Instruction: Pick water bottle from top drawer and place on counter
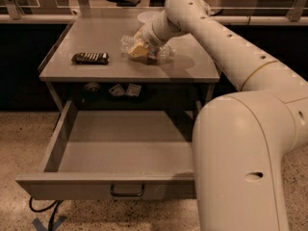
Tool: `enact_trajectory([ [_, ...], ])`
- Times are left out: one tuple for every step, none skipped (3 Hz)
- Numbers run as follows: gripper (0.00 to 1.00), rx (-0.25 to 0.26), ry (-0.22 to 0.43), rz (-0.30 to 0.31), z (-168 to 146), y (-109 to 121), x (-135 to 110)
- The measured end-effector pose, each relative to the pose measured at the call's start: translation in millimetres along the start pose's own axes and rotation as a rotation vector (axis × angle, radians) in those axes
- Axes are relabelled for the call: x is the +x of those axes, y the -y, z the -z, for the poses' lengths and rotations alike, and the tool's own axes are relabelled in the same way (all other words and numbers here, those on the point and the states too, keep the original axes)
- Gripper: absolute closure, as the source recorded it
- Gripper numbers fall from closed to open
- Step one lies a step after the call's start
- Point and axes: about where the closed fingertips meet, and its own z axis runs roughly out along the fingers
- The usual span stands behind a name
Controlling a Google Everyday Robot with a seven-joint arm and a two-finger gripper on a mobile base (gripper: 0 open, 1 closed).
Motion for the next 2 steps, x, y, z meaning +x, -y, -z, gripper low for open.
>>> enact_trajectory([
  [0.18, 0.0, 0.0, 0.0, 0.0, 0.0, 0.0],
  [0.0, 0.0, 0.0, 0.0, -0.1, -0.1, 0.0],
])
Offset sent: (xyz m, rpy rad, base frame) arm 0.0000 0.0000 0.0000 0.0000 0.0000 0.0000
